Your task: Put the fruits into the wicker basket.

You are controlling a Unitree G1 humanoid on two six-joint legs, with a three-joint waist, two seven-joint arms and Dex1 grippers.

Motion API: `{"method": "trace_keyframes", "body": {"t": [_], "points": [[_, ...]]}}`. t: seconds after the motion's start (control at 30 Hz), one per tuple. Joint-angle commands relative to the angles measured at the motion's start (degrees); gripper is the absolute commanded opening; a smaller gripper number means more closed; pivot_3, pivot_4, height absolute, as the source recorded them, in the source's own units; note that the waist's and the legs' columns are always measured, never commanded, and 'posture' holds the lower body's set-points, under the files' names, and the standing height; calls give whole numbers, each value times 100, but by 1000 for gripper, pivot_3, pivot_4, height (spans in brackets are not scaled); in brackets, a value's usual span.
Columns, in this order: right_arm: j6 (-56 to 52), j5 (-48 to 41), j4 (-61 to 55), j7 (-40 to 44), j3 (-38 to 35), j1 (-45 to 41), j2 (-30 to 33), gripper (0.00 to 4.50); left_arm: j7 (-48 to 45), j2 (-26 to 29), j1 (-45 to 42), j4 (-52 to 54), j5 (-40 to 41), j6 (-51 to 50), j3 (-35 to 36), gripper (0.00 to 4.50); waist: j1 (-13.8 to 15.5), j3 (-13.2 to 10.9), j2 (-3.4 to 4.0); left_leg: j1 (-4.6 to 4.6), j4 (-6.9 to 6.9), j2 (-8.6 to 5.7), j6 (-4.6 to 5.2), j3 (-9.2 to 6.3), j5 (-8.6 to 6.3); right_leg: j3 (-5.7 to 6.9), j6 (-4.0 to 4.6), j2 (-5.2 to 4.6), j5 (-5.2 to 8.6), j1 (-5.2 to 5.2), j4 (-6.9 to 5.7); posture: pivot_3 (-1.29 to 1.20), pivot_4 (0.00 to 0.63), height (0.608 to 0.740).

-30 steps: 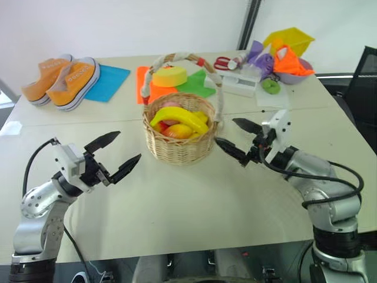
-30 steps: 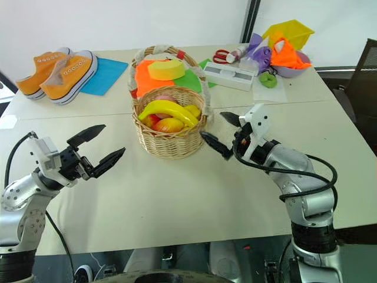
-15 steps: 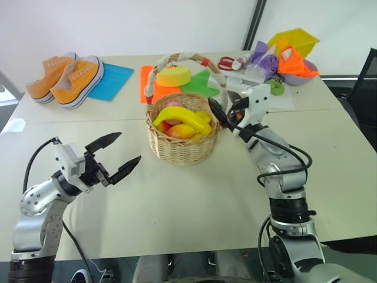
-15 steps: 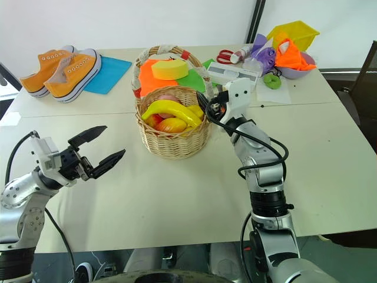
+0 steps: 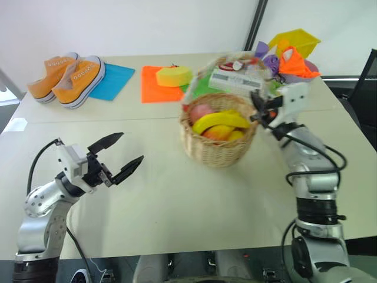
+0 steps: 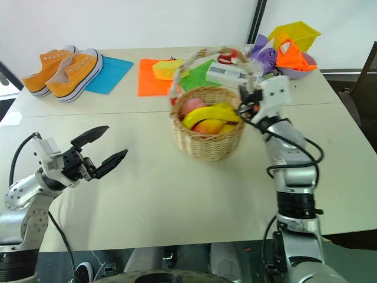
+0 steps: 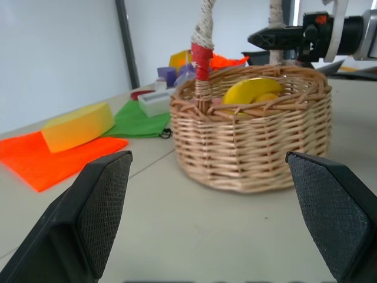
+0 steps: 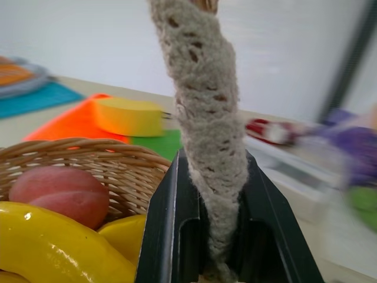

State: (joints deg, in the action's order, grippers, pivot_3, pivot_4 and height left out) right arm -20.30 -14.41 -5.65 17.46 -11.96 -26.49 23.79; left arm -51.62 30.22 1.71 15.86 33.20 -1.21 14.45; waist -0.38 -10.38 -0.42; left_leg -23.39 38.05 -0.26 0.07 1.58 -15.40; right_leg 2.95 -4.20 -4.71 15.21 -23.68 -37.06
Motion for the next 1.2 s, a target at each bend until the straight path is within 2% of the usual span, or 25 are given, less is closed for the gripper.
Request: {"method": "trace_keyframes", "body": {"t": [0.03, 0.23, 0.47, 0.63, 0.77, 0.97, 1.07, 1.2], "points": [[398, 117, 282, -157, -1033, 153, 705, 4, 52, -197, -208, 198, -13, -81, -405, 4500, 42, 0, 0, 0, 0, -1, 0, 0, 0, 0, -1, 0, 0, 1, 0, 0, 150, 740], [667, 89, 474, -161, -1778, 839, 1261, 4, -156, -347, -782, -196, -238, -127, -1016, 4500, 107, 0, 1, 3, 0, 2, 4, 3, -2, 1, -4, 12, -1, 5, 2, 0, 150, 740], [743, 125, 317, -326, -1992, 1325, 1262, 4, -481, -463, -1321, -666, -416, -50, -1446, 4500, 88, 9, 16, 22, 1, 4, 5, 7, -1, -4, -8, 20, -1, 20, -2, 0, 150, 740], [973, 459, 5, -969, -2230, 1532, 1145, 2456, -564, -478, -1384, -833, -435, 10, -1438, 4500, 105, 9, 17, 19, 2, 1, 5, 8, -2, -5, -9, 17, -1, 21, 1, 0, 150, 740], [1419, 606, -885, -1506, -2124, 1695, 561, 4473, -535, -523, -1382, -920, -480, 90, -1400, 4500, 80, 9, 18, 19, 2, 6, 5, 6, -1, -5, -9, 22, -1, 18, -2, 0, 150, 740], [1845, 1132, -2182, -1598, -1125, 2014, -78, 4473, -298, -573, -1349, -985, -662, 140, -1349, 4500, 72, 10, 19, 21, 2, 9, 5, 6, -1, -6, -10, 25, -1, 18, -4, 0, 150, 740], [2034, 646, -2438, -649, 28, 2276, -282, 4473, -46, -516, -1264, -983, -862, 283, -1203, 4500, 63, 10, 18, 22, 2, 9, 5, 5, -1, -6, -10, 25, -1, 18, -4, 0, 150, 740], [1663, -113, -2241, 29, 465, 2211, -364, 4473, 281, -335, -1177, -989, -962, -164, -1114, 4500, 66, 10, 18, 23, 3, 9, 5, 3, -1, -5, -10, 24, -1, 20, -4, 0, 150, 740]]}}
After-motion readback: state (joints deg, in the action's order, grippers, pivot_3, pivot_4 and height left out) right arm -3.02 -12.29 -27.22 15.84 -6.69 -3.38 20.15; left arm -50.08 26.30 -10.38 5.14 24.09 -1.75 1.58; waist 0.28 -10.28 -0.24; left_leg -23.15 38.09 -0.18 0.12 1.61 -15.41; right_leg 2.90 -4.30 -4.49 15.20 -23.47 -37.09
